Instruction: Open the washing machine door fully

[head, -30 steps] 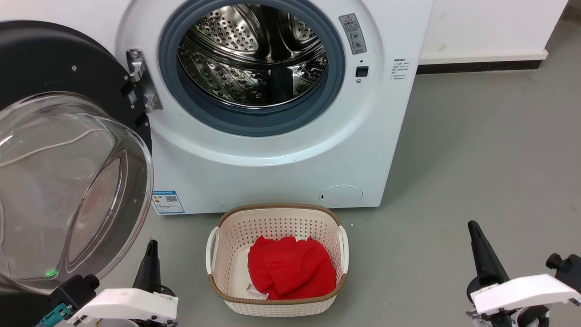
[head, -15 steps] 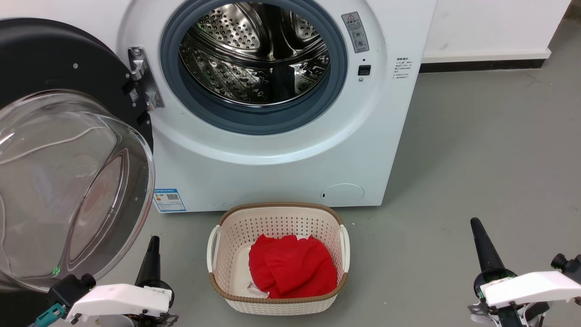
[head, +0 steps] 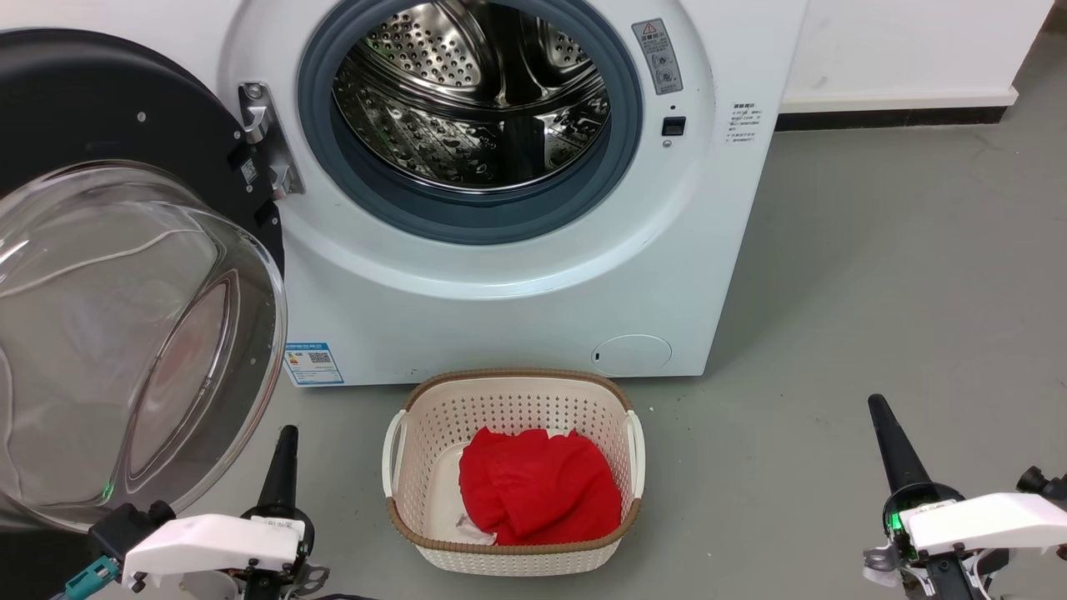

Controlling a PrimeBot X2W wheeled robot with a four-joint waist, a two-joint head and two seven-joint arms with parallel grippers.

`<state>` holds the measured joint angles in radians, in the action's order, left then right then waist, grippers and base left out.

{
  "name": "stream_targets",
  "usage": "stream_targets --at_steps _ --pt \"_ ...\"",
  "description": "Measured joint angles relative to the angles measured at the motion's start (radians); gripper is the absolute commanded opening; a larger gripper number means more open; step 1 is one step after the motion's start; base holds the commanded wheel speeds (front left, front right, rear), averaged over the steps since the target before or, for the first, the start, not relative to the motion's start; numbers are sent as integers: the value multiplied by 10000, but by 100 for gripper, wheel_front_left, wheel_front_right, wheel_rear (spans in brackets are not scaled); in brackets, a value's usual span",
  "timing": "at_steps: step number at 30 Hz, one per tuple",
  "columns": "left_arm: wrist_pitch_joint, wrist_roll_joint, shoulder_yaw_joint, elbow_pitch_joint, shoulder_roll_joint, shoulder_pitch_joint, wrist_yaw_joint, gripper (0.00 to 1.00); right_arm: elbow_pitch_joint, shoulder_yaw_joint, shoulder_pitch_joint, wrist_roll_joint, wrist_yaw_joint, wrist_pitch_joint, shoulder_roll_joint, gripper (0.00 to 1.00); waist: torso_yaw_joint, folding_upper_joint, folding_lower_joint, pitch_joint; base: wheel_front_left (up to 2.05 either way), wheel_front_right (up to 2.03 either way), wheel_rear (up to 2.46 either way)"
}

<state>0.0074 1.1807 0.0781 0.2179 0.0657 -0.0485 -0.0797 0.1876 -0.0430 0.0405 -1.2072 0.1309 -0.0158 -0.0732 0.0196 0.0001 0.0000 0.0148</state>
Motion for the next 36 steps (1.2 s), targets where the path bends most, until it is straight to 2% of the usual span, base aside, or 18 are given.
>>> stream_targets --at_steps 12,17,36 --pt "334 1300 121 82 -46 -174 -174 0 155 -117 182 -1300 0 -215 0 0 -52 0 0 -47 0 0 0" --pt "531 2167 196 134 -79 -259 -263 0 278 -198 267 -2128 -2 -376 2 0 -88 0 0 -81 0 0 0" --pt "932 3728 305 240 -130 -449 -435 0 479 -372 517 -3703 -2 -646 12 0 -165 0 0 -151 0 0 0"
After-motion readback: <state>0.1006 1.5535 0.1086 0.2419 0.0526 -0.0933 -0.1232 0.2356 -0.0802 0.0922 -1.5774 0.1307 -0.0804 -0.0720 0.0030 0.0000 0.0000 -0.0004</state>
